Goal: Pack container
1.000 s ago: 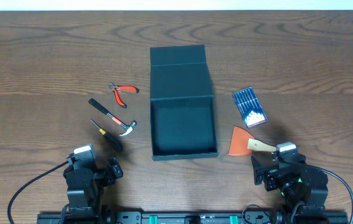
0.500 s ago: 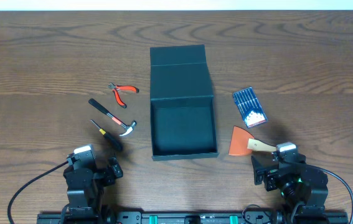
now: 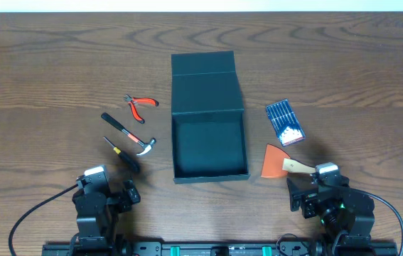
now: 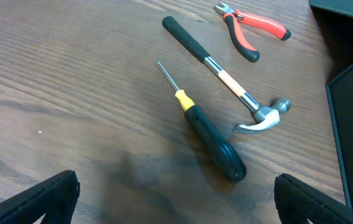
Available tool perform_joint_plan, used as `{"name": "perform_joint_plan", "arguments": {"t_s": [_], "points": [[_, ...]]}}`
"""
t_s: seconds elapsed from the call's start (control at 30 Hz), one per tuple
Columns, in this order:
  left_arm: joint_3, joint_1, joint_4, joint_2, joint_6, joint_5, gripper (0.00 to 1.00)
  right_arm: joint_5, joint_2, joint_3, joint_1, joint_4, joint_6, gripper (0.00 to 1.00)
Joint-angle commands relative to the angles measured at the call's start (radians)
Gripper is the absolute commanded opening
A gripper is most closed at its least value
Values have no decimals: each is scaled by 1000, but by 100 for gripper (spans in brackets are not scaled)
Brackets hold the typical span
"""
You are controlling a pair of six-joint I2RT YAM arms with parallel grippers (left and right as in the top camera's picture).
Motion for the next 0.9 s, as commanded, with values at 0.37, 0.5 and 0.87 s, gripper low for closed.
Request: {"name": "perform_joint_plan", "arguments": {"t_s": [0.37,0.5,0.87], "points": [[0,5,-1,-6,17,-8,99,-12,0,9,-8,8,-8,99],[0,5,-1,-6,17,-8,99,-14,94,103,-8,10,-8,99],[0,5,-1,-6,17,-8,99,-77,651,692,-8,-255,-137,99]]}}
